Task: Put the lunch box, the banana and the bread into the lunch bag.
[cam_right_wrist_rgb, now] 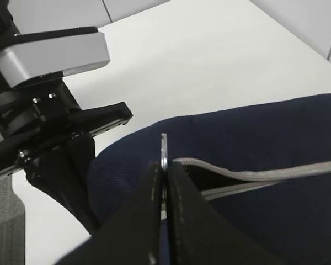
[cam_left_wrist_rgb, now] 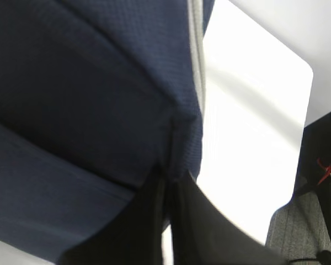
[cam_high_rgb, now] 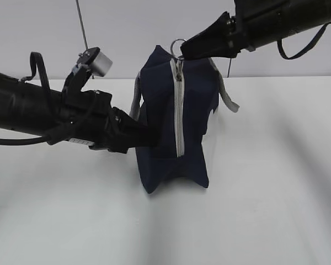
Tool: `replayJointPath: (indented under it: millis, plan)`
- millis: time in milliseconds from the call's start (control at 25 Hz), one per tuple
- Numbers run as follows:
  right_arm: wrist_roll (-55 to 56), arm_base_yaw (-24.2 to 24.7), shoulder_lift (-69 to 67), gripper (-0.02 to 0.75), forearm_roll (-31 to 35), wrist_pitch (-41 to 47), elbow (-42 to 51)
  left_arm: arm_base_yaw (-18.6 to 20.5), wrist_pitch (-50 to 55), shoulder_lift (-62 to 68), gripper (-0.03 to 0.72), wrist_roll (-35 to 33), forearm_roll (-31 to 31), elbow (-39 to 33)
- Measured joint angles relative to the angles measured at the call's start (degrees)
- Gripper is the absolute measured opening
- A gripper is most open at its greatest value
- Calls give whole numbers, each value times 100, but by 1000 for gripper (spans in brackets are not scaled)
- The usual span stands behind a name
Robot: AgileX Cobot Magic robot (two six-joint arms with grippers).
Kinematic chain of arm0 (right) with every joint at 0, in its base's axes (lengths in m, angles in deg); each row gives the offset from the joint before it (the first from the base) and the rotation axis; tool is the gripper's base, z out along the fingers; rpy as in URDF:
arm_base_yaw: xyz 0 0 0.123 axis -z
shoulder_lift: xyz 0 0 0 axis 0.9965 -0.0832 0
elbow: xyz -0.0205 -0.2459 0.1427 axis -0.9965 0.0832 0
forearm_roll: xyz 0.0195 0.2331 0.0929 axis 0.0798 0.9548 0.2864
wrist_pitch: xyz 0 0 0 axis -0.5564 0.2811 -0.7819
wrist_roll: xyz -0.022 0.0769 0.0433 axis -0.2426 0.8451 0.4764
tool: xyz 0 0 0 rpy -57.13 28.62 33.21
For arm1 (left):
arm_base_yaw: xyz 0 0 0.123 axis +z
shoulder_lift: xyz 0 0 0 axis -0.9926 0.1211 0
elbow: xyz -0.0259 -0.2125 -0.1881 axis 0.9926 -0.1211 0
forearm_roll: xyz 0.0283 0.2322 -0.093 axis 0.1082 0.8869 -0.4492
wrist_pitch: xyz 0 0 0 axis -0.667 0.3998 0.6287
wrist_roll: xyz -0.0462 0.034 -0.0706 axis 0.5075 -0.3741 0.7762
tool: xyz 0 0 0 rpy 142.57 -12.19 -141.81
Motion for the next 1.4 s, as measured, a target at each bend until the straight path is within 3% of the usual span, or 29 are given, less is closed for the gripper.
replayJointPath:
  millis: [640, 1400]
  plan:
    - [508, 70, -1011, -16, -48, 69, -1308, 6, 147, 0, 1, 237, 627, 5]
    - [743, 70, -1541, -16, -99, -43, -1913, 30, 384, 0, 6, 698, 770, 5]
